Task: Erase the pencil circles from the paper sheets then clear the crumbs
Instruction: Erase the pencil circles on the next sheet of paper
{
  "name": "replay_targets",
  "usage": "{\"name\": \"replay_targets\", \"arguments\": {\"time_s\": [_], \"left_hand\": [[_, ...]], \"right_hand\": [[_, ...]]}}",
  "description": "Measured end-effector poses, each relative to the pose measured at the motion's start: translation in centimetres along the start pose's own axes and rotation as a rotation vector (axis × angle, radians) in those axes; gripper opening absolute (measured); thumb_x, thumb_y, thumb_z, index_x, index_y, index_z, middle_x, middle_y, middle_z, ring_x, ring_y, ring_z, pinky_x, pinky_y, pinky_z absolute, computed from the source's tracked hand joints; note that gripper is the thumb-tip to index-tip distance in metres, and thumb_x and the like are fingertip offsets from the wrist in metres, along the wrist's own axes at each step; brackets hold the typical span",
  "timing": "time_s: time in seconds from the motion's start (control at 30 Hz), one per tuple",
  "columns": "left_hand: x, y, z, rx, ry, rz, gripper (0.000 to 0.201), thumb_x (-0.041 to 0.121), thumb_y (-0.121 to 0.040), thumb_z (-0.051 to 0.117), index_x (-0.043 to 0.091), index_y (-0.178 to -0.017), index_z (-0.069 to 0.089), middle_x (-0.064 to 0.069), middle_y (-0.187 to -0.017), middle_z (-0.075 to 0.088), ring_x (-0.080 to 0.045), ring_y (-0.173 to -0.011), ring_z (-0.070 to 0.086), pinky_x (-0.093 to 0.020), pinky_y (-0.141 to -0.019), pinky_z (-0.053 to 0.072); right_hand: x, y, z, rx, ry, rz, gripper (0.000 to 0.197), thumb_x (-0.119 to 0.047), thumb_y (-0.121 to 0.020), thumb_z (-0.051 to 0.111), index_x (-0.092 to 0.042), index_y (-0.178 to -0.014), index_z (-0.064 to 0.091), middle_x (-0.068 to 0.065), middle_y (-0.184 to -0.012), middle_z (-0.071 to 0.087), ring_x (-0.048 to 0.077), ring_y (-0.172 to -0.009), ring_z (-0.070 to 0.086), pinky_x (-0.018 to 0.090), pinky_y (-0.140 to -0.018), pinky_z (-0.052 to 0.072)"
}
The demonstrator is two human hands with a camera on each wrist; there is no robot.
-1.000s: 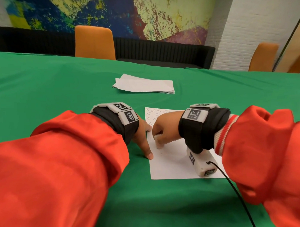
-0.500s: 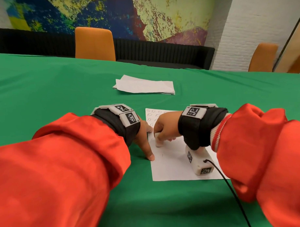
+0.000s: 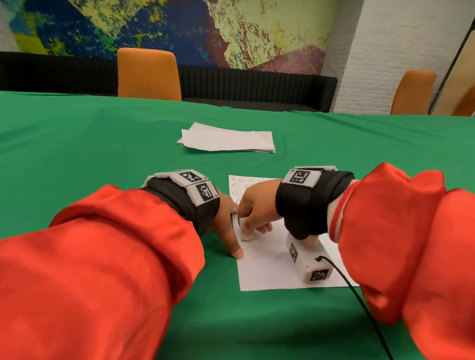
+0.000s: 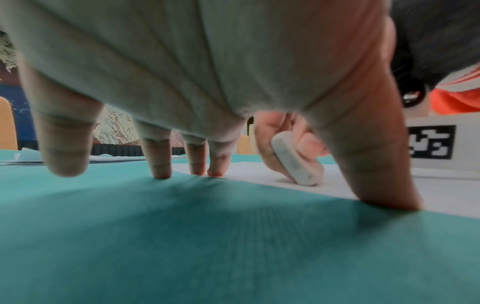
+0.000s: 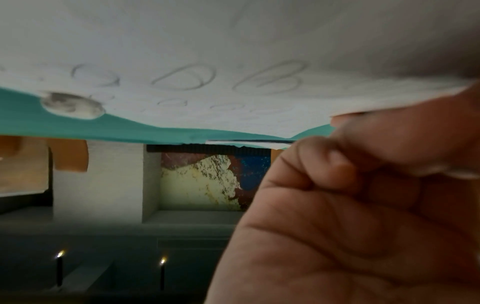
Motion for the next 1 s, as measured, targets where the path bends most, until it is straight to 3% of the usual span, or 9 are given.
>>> {"name": "replay_targets", "arguments": {"time_s": [0.13,0.2,0.27,0.43,0.53,0.6,0.7,0.83,1.0], "left_hand": [[-0.2,0.0,0.2,-0.008,-0.017,-0.019,0.052,0.049,-0.078,0.071,0.029,-0.116,0.043,0.008,-0.114,0.038,-0.011,-0.098,0.038,-0.02,-0.07,0.032],[0.0,0.0,0.1,-0.002,-0.006,0.007,0.063,0.046,-0.08,0.07,0.029,-0.134,0.043,0.005,-0.13,0.046,-0.011,-0.104,0.043,-0.016,-0.072,0.031],[0.0,0.0,0.0,0.001,0.0,0.01,0.065,0.045,-0.079,0.071,0.027,-0.135,0.043,0.004,-0.139,0.044,-0.009,-0.101,0.039,-0.016,-0.073,0.031],[-0.5,-0.3,0.2,-0.006,-0.038,-0.03,0.077,0.052,-0.077,0.07,0.019,-0.139,0.04,0.006,-0.127,0.044,-0.01,-0.099,0.036,-0.021,-0.08,0.027],[-0.2,-0.1,0.0,-0.001,-0.02,-0.016,0.067,0.048,-0.079,0.07,0.024,-0.136,0.042,0.005,-0.136,0.045,-0.009,-0.099,0.038,-0.018,-0.076,0.029],[-0.4,-0.1,0.0,0.005,-0.028,-0.025,0.065,0.051,-0.078,0.069,0.024,-0.131,0.042,0.006,-0.135,0.043,-0.013,-0.107,0.044,-0.019,-0.075,0.035],[-0.8,-0.2,-0.1,0.017,-0.046,-0.045,0.084,0.055,-0.075,0.07,0.019,-0.142,0.035,0.002,-0.145,0.039,-0.018,-0.129,0.042,-0.024,-0.091,0.034],[-0.9,-0.4,0.0,0.013,-0.027,-0.046,0.082,0.055,-0.075,0.071,0.02,-0.14,0.036,0.002,-0.144,0.04,-0.019,-0.128,0.044,-0.024,-0.087,0.032],[-0.8,-0.3,0.0,0.023,-0.052,-0.049,0.088,0.056,-0.075,0.07,0.019,-0.145,0.031,0.001,-0.148,0.035,-0.019,-0.133,0.038,-0.028,-0.102,0.032]], "right_hand": [[0.3,-0.1,-0.3,0.045,-0.012,0.025,0.014,-0.022,-0.084,0.061,-0.016,-0.071,0.062,-0.007,-0.06,0.06,0.006,-0.056,0.056,0.018,-0.063,0.044],[-0.3,0.1,0.3,-0.008,-0.018,0.009,0.014,-0.026,-0.082,0.064,-0.016,-0.072,0.063,-0.006,-0.06,0.06,0.007,-0.057,0.056,0.019,-0.064,0.044],[-0.4,0.3,0.5,-0.039,-0.01,0.006,0.014,-0.026,-0.083,0.063,-0.015,-0.074,0.063,-0.006,-0.061,0.06,0.007,-0.058,0.056,0.019,-0.063,0.043],[0.5,0.5,0.1,0.003,-0.006,0.04,0.014,-0.025,-0.084,0.061,-0.015,-0.073,0.062,-0.006,-0.06,0.058,0.007,-0.057,0.055,0.018,-0.06,0.041],[-0.1,0.9,1.0,-0.077,-0.008,0.015,0.017,-0.027,-0.082,0.063,-0.016,-0.069,0.061,-0.006,-0.058,0.058,0.007,-0.057,0.054,0.02,-0.063,0.042],[0.5,0.8,0.5,-0.034,-0.014,0.032,0.022,-0.024,-0.084,0.061,-0.018,-0.063,0.057,-0.007,-0.058,0.058,0.007,-0.057,0.054,0.02,-0.065,0.042],[1.1,0.9,0.0,0.019,-0.026,0.054,0.021,-0.024,-0.085,0.061,-0.017,-0.065,0.058,-0.006,-0.058,0.057,0.007,-0.056,0.053,0.019,-0.064,0.042],[0.1,1.3,1.2,-0.092,-0.032,0.014,0.015,-0.027,-0.084,0.062,-0.012,-0.083,0.067,-0.006,-0.06,0.058,0.006,-0.055,0.053,0.02,-0.067,0.042],[1.3,1.2,0.3,0.012,-0.025,0.06,0.019,-0.025,-0.085,0.06,-0.016,-0.069,0.061,-0.006,-0.058,0.057,0.006,-0.055,0.053,0.019,-0.063,0.041]]}}
Point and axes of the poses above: each hand's wrist, its own y-axis away from the middle knuckle, its own z-axis out of the palm, x = y × z, the point moved 10 cm from there along -y, towards the middle knuckle
